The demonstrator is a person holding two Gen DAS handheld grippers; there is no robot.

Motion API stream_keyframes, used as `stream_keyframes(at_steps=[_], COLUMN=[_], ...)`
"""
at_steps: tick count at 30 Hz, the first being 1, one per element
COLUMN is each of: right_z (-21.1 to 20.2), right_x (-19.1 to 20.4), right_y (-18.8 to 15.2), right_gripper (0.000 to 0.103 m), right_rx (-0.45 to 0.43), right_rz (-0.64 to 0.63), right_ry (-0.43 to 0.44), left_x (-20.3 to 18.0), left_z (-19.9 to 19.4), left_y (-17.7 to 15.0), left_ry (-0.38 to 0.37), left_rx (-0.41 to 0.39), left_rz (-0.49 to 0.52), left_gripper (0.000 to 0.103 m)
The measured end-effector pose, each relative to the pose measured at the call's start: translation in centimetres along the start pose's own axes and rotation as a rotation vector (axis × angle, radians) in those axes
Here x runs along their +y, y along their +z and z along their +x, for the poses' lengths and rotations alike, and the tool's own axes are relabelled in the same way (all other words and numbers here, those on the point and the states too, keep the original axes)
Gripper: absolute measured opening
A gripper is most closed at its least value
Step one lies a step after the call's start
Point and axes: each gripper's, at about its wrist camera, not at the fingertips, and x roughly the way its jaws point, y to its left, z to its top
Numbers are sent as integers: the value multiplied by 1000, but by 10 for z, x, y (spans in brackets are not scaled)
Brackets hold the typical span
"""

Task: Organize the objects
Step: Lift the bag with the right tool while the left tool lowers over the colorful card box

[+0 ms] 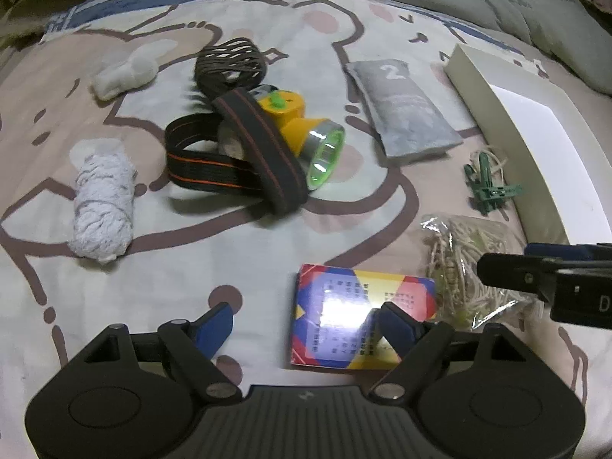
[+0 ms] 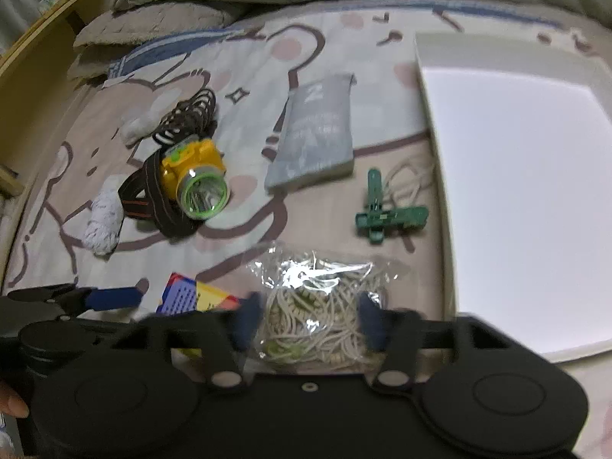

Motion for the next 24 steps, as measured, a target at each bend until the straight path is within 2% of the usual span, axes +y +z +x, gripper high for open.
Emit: stream_keyframes(at_steps=[3, 7, 13, 21, 24], right_z=[-1, 10, 24, 39, 43], right_x=[6, 11, 14, 13, 9], right_y=[3, 5, 9, 11, 12], right_gripper=[70, 75, 86, 91, 91], right_rx=[-3, 27, 46, 67, 78], right_rz=[-5, 0, 14, 0, 9], right_ry=[-36, -73, -75, -159, -161], left_x=[1, -9, -21, -25, -25], left_z=[-1, 1, 4, 11, 14], left_y=[-2, -7, -11, -10, -10], left_ry=[-16, -66, -81, -77, -72], left_rx=[5, 22, 25, 30, 23], left_rz=[-10, 39, 81, 101, 99], left_gripper=[84, 85, 89, 99, 100])
